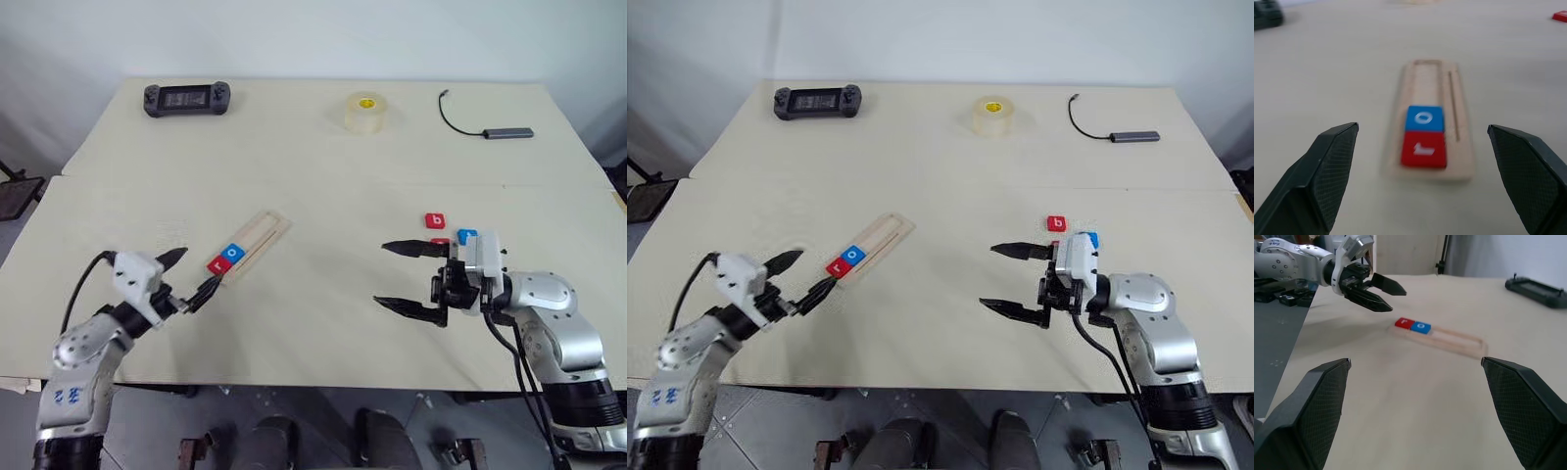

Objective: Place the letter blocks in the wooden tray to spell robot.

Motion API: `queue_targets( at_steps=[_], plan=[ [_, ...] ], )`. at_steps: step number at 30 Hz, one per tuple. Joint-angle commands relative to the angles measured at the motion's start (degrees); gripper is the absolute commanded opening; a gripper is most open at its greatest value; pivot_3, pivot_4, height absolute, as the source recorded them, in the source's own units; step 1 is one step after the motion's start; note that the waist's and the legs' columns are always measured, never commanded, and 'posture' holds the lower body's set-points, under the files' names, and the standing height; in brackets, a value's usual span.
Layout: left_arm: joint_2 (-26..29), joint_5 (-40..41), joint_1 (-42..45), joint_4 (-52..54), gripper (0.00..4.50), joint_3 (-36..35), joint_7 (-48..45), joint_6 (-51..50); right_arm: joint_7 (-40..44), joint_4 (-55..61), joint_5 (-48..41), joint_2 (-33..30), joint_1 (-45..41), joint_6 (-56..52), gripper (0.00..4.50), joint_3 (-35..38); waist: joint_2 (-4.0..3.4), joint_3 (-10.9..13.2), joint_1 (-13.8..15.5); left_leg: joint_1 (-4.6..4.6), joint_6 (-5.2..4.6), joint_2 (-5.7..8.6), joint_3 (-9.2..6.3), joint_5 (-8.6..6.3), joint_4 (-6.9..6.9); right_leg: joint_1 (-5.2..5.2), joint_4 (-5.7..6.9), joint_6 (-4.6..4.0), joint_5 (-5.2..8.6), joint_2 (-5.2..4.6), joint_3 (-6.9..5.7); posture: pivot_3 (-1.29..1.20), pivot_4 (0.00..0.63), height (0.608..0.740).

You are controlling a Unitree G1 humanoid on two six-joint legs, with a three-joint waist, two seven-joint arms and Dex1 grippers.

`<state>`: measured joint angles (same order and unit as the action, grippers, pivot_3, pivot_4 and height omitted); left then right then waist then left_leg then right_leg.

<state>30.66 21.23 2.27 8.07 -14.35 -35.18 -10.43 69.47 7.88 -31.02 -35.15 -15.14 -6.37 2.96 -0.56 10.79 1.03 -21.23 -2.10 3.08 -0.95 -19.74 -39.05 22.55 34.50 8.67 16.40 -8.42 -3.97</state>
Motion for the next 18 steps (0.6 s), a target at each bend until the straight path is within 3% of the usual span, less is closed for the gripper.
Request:
queue_targets(
  at_steps=[1, 18],
  plan=[
    [0.2, -2.3, 1.6, -3.5, 4.50, 1.7, 0.0, 0.0, -1.0, 3.3, -1.4, -0.4, 1.0, -0.4, 4.48, 1.6, 0.00, 0.0, -0.1, 0.00, 0.00, 0.00, 0.00, 0.00, 0.00, 0.00, 0.01, 0.00, 0.00, 0.00, 0.00, 0.00, 0.150, 0.740],
    [2.4, -5.4, 9.1, -18.3, 4.50, 4.6, -5.6, 1.6, -5.4, 3.2, -2.2, 1.8, 5.3, -0.7, 4.48, 2.7, 0.00, 0.0, 0.3, 0.03, 0.00, 0.02, -0.01, 0.01, -0.03, -0.02, 0.04, 0.00, 0.00, -0.01, -0.02, 0.00, 0.150, 0.740]
  ],
)
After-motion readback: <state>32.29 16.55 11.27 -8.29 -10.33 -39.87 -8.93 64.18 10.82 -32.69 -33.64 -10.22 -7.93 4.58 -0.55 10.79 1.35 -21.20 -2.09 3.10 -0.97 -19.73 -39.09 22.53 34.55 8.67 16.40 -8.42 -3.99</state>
